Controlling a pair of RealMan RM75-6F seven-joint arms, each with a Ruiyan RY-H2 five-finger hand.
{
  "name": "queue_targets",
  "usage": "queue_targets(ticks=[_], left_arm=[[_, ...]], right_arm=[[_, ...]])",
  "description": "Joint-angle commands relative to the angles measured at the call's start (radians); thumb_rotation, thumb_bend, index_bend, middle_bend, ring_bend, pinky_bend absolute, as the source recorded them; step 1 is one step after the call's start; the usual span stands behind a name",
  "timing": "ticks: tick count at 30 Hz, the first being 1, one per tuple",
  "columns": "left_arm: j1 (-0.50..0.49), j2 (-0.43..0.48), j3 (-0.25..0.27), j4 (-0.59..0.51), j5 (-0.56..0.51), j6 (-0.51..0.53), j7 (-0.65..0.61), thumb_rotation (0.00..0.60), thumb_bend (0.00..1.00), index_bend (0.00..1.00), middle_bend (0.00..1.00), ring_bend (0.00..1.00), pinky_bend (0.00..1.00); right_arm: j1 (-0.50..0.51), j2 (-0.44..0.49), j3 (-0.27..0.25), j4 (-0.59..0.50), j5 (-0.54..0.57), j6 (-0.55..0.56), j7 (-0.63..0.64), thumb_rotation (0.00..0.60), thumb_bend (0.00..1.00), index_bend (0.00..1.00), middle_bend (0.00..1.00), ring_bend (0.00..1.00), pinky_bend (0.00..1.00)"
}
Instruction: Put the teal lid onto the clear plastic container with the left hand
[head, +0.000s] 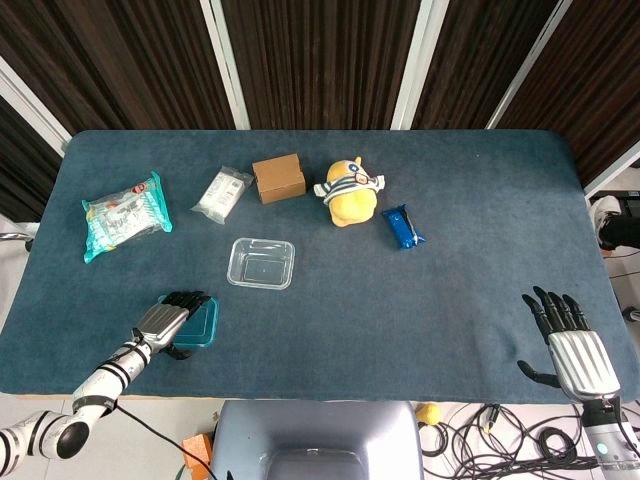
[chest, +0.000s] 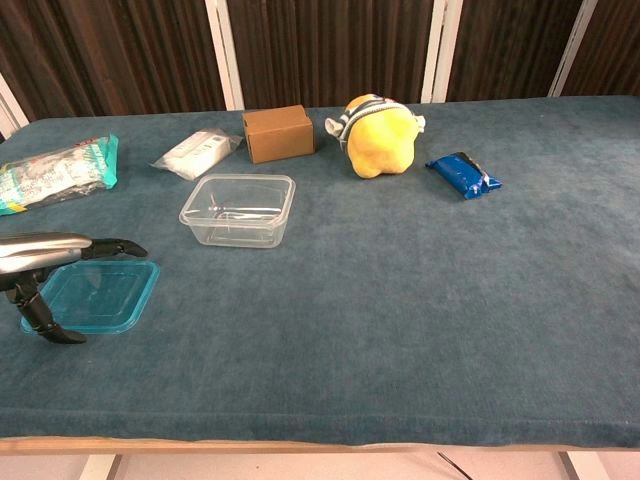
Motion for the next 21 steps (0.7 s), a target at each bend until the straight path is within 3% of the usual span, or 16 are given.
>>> queue_targets(ticks=[1, 21], left_arm=[[-0.003, -0.003, 0.008, -0.002, -0.024, 0.009, 0.019, 0.6, 0.18, 0.0, 0.0, 0.0, 0.0], [-0.024, -0.082, 0.044, 0.073, -0.126, 0.046, 0.148, 0.6, 0.18, 0.0, 0.02, 0.01, 0.0]], right_arm=[[0.001, -0.001, -0.003, -0.002, -0.004, -0.002, 0.0, 0.6, 0.1, 0.0, 0.0, 0.0, 0.0], [-0.003, 0.01, -0.012, -0.004, -0.017, 0.003, 0.015, 0.6, 0.1, 0.0, 0.0, 0.0, 0.0]])
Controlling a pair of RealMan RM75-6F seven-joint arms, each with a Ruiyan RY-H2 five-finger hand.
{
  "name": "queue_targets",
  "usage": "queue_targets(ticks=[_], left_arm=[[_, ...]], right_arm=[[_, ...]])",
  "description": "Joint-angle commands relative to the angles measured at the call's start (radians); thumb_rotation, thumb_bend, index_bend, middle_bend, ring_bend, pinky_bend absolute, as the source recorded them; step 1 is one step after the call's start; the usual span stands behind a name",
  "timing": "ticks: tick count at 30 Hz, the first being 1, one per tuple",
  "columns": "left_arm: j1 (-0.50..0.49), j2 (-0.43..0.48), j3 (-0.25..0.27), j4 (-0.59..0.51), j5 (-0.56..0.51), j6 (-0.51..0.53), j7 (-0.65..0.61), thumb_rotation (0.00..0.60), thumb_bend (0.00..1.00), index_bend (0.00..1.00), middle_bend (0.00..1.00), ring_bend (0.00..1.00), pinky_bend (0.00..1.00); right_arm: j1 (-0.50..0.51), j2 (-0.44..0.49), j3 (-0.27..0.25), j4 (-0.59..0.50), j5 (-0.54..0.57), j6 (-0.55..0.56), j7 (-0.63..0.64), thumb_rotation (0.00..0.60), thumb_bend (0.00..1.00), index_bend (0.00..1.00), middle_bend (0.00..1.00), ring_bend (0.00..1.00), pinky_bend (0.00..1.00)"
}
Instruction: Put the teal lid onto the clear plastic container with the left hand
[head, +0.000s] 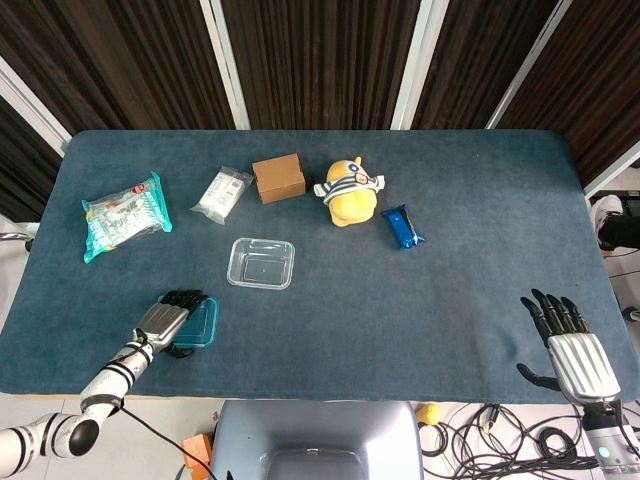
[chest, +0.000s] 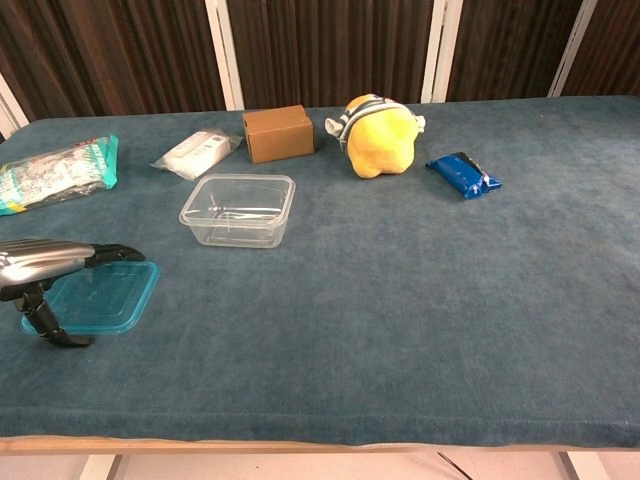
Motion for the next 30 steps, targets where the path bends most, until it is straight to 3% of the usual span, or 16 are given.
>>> queue_targets(ticks=[1, 5, 9, 14, 17, 23, 30], left_arm=[[-0.002, -0.012, 0.002, 0.014, -0.01, 0.008, 0.007, 0.6, 0.18, 0.0, 0.05, 0.03, 0.0], [-0.004, -0.022, 0.005, 0.029, -0.013, 0.012, 0.012, 0.6, 0.18, 0.0, 0.25, 0.15, 0.01], [-0.003, -0.031, 0.01, 0.041, -0.01, 0.024, 0.022, 0.6, 0.2, 0.1, 0.44, 0.27, 0.03], [0.01, -0.043, 0.014, 0.05, 0.01, 0.066, 0.032, 0.6, 0.22, 0.37, 0.74, 0.51, 0.09], [0.024, -0.048, 0.014, 0.055, 0.038, 0.102, 0.024, 0.6, 0.23, 0.49, 0.84, 0.58, 0.11], [0.058, -0.029, -0.003, 0.031, 0.123, 0.213, -0.016, 0.6, 0.25, 0.61, 0.94, 0.67, 0.16], [0.076, 0.062, -0.053, -0.094, 0.142, 0.302, -0.016, 0.6, 0.25, 0.63, 0.96, 0.69, 0.18]], right_arm=[[0.0, 0.0, 0.0, 0.0, 0.001, -0.001, 0.0, 0.6, 0.1, 0.0, 0.0, 0.0, 0.0], [-0.001, 0.001, -0.001, 0.0, 0.0, 0.001, 0.001, 0.6, 0.1, 0.0, 0.0, 0.0, 0.0], [-0.002, 0.001, -0.001, 0.0, -0.001, 0.003, 0.002, 0.6, 0.1, 0.0, 0.0, 0.0, 0.0], [-0.003, 0.003, -0.002, 0.001, -0.004, 0.004, 0.006, 0.6, 0.1, 0.0, 0.0, 0.0, 0.0], [-0.004, 0.004, -0.002, 0.001, -0.005, 0.006, 0.009, 0.6, 0.1, 0.0, 0.0, 0.0, 0.0], [-0.004, 0.004, -0.004, 0.002, -0.009, 0.005, 0.01, 0.6, 0.1, 0.0, 0.0, 0.0, 0.0], [-0.005, 0.007, -0.007, 0.001, -0.016, 0.008, 0.018, 0.6, 0.1, 0.0, 0.0, 0.0, 0.0]])
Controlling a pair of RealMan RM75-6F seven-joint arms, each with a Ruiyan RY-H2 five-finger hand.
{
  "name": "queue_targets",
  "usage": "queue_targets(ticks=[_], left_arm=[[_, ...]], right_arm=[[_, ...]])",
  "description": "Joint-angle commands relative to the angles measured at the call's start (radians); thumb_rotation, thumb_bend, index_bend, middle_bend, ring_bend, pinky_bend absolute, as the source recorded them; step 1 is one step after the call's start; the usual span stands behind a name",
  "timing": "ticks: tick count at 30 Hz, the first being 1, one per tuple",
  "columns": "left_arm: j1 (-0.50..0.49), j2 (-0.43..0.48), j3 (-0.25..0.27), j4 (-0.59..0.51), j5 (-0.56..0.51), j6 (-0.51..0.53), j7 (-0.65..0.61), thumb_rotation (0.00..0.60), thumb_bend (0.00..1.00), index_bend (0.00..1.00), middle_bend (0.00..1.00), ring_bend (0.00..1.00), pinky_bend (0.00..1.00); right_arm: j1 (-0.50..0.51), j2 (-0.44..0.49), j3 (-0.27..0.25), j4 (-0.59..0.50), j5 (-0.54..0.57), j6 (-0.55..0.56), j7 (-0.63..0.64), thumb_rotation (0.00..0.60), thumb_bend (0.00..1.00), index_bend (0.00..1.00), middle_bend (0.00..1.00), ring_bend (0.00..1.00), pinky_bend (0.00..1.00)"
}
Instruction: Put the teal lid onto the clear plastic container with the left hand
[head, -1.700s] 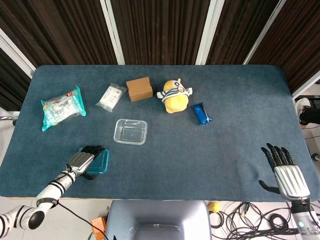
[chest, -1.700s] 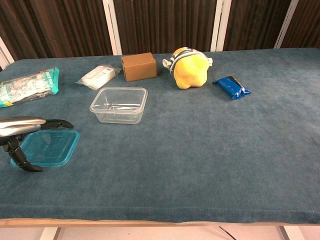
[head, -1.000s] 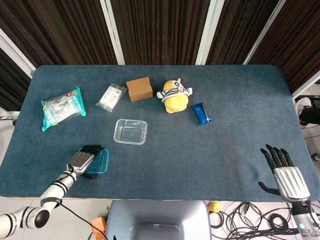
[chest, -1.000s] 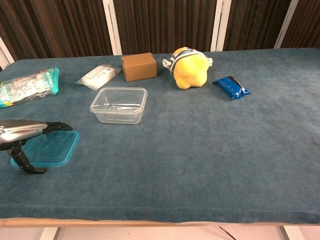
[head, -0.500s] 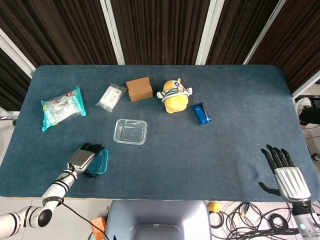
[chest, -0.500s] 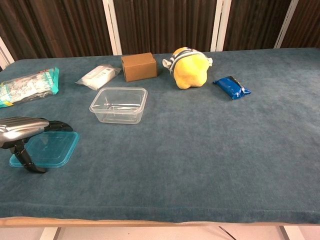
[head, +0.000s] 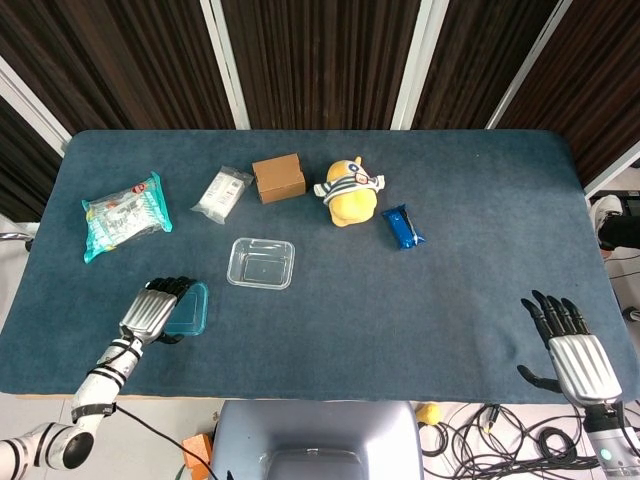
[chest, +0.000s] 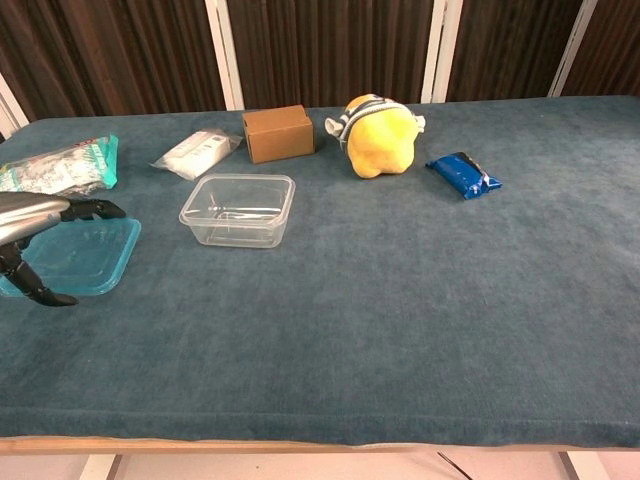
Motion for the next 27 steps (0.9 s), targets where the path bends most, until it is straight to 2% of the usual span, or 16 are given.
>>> queue_targets(ticks=[1, 6, 9, 16, 20, 27], left_arm=[[0.009, 0.054, -0.044, -0.081, -0.002, 0.047, -0.002, 0.6, 0.25, 0.63, 0.96, 0.69, 0.18], [-0.042, 0.111, -0.123, -0.2, -0.073, -0.006, -0.014, 0.6, 0.26, 0.63, 0.95, 0.69, 0.19], [-0.106, 0.1, -0.161, -0.205, -0.13, -0.046, 0.052, 0.6, 0.26, 0.63, 0.95, 0.69, 0.19], [-0.273, -0.019, -0.223, -0.099, -0.348, -0.141, 0.189, 0.6, 0.26, 0.63, 0.95, 0.69, 0.19], [-0.35, -0.094, -0.229, -0.004, -0.425, -0.168, 0.239, 0.6, 0.26, 0.62, 0.95, 0.68, 0.18], [-0.435, -0.163, -0.233, 0.054, -0.509, -0.189, 0.273, 0.6, 0.26, 0.62, 0.94, 0.68, 0.18]], right_arm=[[0.0, 0.002, -0.001, 0.0, -0.003, 0.001, 0.004, 0.6, 0.1, 0.0, 0.0, 0.0, 0.0], [0.001, 0.002, -0.004, 0.0, -0.01, -0.002, 0.009, 0.6, 0.1, 0.0, 0.0, 0.0, 0.0], [0.003, 0.002, -0.005, 0.0, -0.01, -0.007, 0.01, 0.6, 0.1, 0.0, 0.0, 0.0, 0.0], [0.009, 0.009, -0.002, 0.005, 0.001, -0.019, 0.03, 0.6, 0.1, 0.0, 0.0, 0.0, 0.0], [0.016, 0.015, 0.001, 0.012, 0.013, -0.036, 0.051, 0.6, 0.1, 0.0, 0.0, 0.0, 0.0], [0.028, 0.027, 0.0, 0.021, 0.021, -0.062, 0.086, 0.6, 0.1, 0.0, 0.0, 0.0, 0.0]])
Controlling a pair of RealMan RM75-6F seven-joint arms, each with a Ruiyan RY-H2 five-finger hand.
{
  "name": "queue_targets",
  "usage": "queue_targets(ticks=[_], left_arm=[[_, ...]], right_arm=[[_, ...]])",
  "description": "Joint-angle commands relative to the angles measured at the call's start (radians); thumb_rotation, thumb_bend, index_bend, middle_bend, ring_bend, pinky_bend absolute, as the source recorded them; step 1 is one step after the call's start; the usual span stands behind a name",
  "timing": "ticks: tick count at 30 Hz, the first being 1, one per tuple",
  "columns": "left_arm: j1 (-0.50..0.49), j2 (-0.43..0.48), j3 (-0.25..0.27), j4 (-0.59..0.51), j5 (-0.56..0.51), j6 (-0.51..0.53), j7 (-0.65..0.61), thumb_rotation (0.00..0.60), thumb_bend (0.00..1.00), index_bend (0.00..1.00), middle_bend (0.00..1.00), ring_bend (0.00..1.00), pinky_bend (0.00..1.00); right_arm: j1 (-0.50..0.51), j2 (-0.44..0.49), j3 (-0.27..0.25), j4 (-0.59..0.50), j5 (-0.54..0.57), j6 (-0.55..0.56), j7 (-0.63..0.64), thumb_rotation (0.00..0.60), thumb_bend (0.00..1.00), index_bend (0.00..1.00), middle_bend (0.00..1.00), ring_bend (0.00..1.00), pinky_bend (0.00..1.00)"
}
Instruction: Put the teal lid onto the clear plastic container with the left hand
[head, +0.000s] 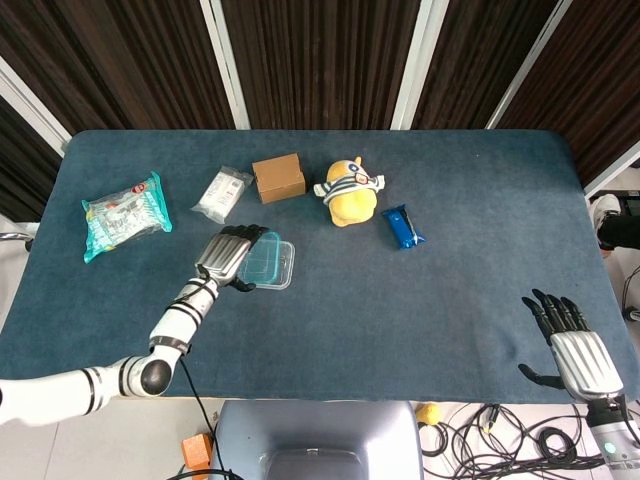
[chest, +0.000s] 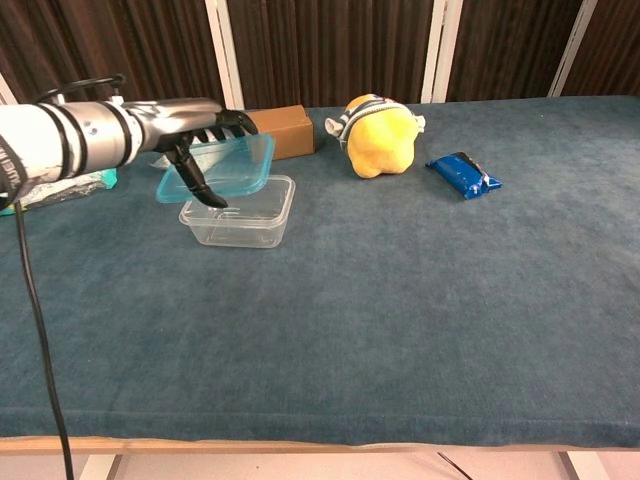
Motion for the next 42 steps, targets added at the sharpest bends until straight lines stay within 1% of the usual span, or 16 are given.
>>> queue_targets(ticks=[1, 8, 12, 19, 21, 25, 30, 36, 42], left_arm=[[-0.039, -0.036, -0.004, 0.024, -0.037, -0.004, 0.025, 0.6, 0.26, 0.62, 0.94, 0.68, 0.18], [-0.1, -0.075, -0.004, 0.039, -0.106, 0.016, 0.067, 0.6, 0.26, 0.62, 0.93, 0.68, 0.18], [-0.126, -0.095, 0.005, 0.056, -0.149, 0.03, 0.094, 0.6, 0.26, 0.61, 0.93, 0.68, 0.18], [-0.144, -0.1, 0.029, 0.064, -0.219, 0.036, 0.125, 0.6, 0.26, 0.6, 0.9, 0.67, 0.17], [-0.149, -0.099, 0.037, 0.067, -0.237, 0.032, 0.133, 0.6, 0.26, 0.59, 0.88, 0.66, 0.17], [-0.163, -0.095, 0.052, 0.072, -0.271, 0.026, 0.155, 0.6, 0.26, 0.56, 0.79, 0.63, 0.16], [-0.175, -0.09, 0.061, 0.074, -0.3, 0.026, 0.165, 0.6, 0.26, 0.52, 0.69, 0.57, 0.15], [-0.18, -0.086, 0.075, 0.081, -0.322, 0.021, 0.169, 0.6, 0.26, 0.5, 0.65, 0.53, 0.15], [-0.195, -0.073, 0.093, 0.08, -0.384, 0.01, 0.194, 0.6, 0.26, 0.42, 0.58, 0.48, 0.13]], right_arm=[[0.003, 0.006, -0.002, 0.003, -0.001, -0.005, 0.014, 0.6, 0.1, 0.0, 0.0, 0.0, 0.0], [0.0, 0.021, -0.007, 0.011, -0.012, 0.003, 0.054, 0.6, 0.1, 0.0, 0.0, 0.0, 0.0], [-0.005, 0.029, -0.01, 0.016, -0.02, 0.013, 0.075, 0.6, 0.1, 0.0, 0.0, 0.0, 0.0], [-0.014, 0.039, -0.014, 0.024, -0.03, 0.034, 0.102, 0.6, 0.1, 0.0, 0.0, 0.0, 0.0], [-0.016, 0.04, -0.015, 0.025, -0.032, 0.038, 0.107, 0.6, 0.1, 0.0, 0.0, 0.0, 0.0], [-0.018, 0.042, -0.015, 0.028, -0.036, 0.043, 0.112, 0.6, 0.1, 0.0, 0.0, 0.0, 0.0], [-0.017, 0.042, -0.015, 0.03, -0.037, 0.04, 0.115, 0.6, 0.1, 0.0, 0.0, 0.0, 0.0], [-0.019, 0.043, -0.015, 0.029, -0.037, 0.044, 0.117, 0.6, 0.1, 0.0, 0.0, 0.0, 0.0], [-0.021, 0.044, -0.015, 0.029, -0.038, 0.048, 0.121, 0.6, 0.1, 0.0, 0.0, 0.0, 0.0]])
